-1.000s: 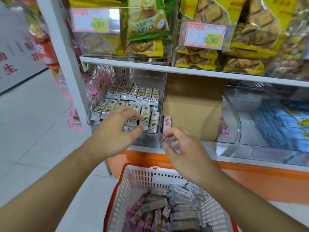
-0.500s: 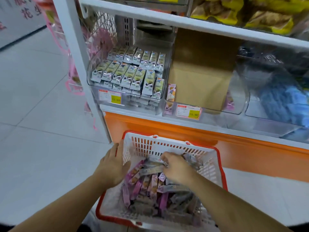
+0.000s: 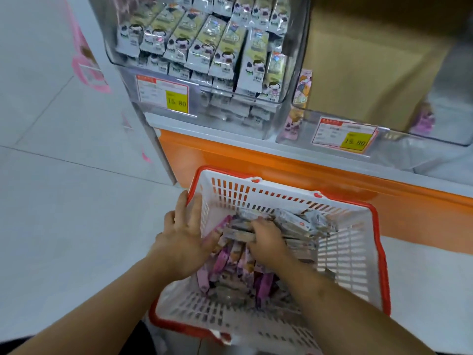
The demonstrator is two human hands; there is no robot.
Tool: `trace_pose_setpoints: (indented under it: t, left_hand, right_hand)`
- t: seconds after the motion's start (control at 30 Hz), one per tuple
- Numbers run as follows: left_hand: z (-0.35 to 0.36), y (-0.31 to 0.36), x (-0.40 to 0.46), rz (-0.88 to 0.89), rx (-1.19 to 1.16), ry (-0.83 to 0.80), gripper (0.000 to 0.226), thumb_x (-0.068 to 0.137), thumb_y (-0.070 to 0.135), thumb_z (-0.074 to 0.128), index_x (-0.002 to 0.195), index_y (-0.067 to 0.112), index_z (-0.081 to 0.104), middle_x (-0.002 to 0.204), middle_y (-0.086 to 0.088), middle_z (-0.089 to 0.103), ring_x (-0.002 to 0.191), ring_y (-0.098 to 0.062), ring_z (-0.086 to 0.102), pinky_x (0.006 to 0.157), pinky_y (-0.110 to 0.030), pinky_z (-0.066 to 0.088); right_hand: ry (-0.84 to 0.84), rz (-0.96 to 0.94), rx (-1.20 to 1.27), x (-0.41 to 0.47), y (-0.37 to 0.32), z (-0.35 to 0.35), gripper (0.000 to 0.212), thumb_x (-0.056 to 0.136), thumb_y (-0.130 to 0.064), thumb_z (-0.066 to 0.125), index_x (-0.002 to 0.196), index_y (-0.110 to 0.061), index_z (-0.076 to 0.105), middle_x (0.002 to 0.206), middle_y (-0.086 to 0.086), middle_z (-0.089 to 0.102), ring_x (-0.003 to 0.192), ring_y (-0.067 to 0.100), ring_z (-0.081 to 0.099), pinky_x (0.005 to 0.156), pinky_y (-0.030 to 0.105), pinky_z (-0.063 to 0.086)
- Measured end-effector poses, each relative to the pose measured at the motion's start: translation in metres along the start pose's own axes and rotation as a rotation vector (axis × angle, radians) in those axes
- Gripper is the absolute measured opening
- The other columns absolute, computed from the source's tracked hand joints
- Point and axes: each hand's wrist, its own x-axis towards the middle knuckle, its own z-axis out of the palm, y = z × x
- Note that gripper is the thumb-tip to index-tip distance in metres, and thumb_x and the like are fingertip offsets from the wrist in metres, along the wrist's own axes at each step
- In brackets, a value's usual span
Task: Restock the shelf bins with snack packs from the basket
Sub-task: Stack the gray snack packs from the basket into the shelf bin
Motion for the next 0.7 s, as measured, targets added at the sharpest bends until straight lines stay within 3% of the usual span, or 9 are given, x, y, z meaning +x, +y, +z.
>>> trace_pose_setpoints:
  t: [0.1, 0.2, 0.27, 0.37, 0.43, 0.5, 0.57, 0.63, 0.7]
  left_hand:
    - [-0.003, 0.002, -0.002, 0.003, -0.006, -0.005, 0.097, 0.095, 0.078, 0.031, 0.156, 0.031, -0.027, 0.166, 0.004, -0.031, 0.156, -0.040, -0.005, 0.122, -0.062, 0.026]
    - [-0.004, 0.002, -0.002, -0.018, -0.031, -0.008, 0.100, 0.093, 0.079, 0.035, 0.158, 0.031, -0.023, 0.167, 0.004, -0.028, 0.156, -0.039, -0.003, 0.121, -0.063, 0.025]
    - [-0.007, 0.002, -0.002, -0.026, -0.049, -0.011, 0.103, 0.090, 0.082, 0.037, 0.159, 0.030, -0.019, 0.169, 0.004, -0.024, 0.156, -0.039, 0.000, 0.120, -0.066, 0.024]
    - [-0.023, 0.003, -0.008, -0.052, -0.046, -0.068, 0.108, 0.087, 0.081, 0.045, 0.160, 0.031, -0.017, 0.168, 0.003, -0.027, 0.156, -0.040, -0.004, 0.121, -0.070, 0.014]
    - [-0.047, 0.013, -0.017, -0.017, 0.053, -0.075, 0.108, 0.088, 0.072, 0.055, 0.161, 0.028, -0.011, 0.169, -0.005, -0.022, 0.156, -0.042, -0.003, 0.122, -0.067, 0.011]
    - [-0.084, 0.033, -0.029, 0.086, 0.072, -0.049, 0.099, 0.090, 0.057, 0.064, 0.161, 0.023, 0.005, 0.167, -0.011, 0.002, 0.153, -0.040, 0.012, 0.122, -0.058, 0.023]
    - [-0.126, 0.056, -0.043, 0.206, -0.067, -0.081, 0.084, 0.090, 0.041, 0.070, 0.157, 0.023, 0.022, 0.158, -0.004, 0.030, 0.145, -0.028, 0.034, 0.117, -0.041, 0.036]
    - [-0.161, 0.075, -0.060, 0.342, -0.215, -0.151, 0.069, 0.090, 0.031, 0.071, 0.149, 0.032, 0.036, 0.140, 0.012, 0.054, 0.130, -0.012, 0.052, 0.109, -0.034, 0.045]
    - [-0.185, 0.090, -0.078, 0.445, -0.244, -0.123, 0.057, 0.084, 0.035, 0.074, 0.135, 0.038, 0.048, 0.111, 0.022, 0.065, 0.103, 0.000, 0.062, 0.093, -0.031, 0.053]
  right_hand:
    - [0.018, -0.007, 0.079, -0.006, -0.002, 0.000, 0.042, 0.092, -0.011, 0.068, 0.133, -0.018, 0.061, 0.137, 0.007, 0.056, 0.128, 0.031, 0.053, 0.106, 0.046, 0.050]
    - [0.018, -0.026, 0.234, -0.020, -0.007, -0.012, 0.044, 0.090, -0.001, 0.070, 0.126, -0.022, 0.061, 0.123, 0.000, 0.056, 0.108, 0.022, 0.058, 0.086, 0.046, 0.058]
    - [0.018, -0.055, 0.307, -0.034, -0.013, -0.031, 0.048, 0.088, 0.001, 0.073, 0.126, -0.027, 0.061, 0.116, -0.007, 0.056, 0.098, 0.017, 0.060, 0.071, 0.038, 0.059]
    - [0.024, -0.119, 0.351, -0.060, -0.034, -0.076, 0.043, 0.089, -0.016, 0.078, 0.127, -0.031, 0.063, 0.119, -0.014, 0.057, 0.098, 0.010, 0.064, 0.077, 0.030, 0.060]
    - [0.035, -0.158, 0.345, -0.080, -0.050, -0.114, 0.033, 0.093, -0.028, 0.074, 0.124, -0.033, 0.064, 0.120, -0.016, 0.057, 0.089, 0.010, 0.068, 0.073, 0.028, 0.059]
    - [0.070, -0.207, 0.359, -0.101, -0.065, -0.152, 0.024, 0.096, -0.035, 0.070, 0.119, -0.034, 0.064, 0.117, -0.012, 0.060, 0.084, 0.013, 0.070, 0.070, 0.033, 0.057]
    - [0.120, -0.252, 0.351, -0.124, -0.077, -0.188, 0.020, 0.095, -0.041, 0.072, 0.112, -0.032, 0.066, 0.106, -0.006, 0.066, 0.083, 0.017, 0.070, 0.072, 0.038, 0.058]
    - [0.154, -0.299, 0.362, -0.148, -0.085, -0.218, 0.020, 0.095, -0.043, 0.074, 0.108, -0.029, 0.066, 0.091, -0.001, 0.072, 0.080, 0.017, 0.071, 0.077, 0.045, 0.060]
    - [0.185, -0.333, 0.413, -0.171, -0.088, -0.241, 0.018, 0.095, -0.041, 0.075, 0.104, -0.028, 0.066, 0.083, 0.001, 0.074, 0.074, 0.018, 0.072, 0.076, 0.047, 0.059]
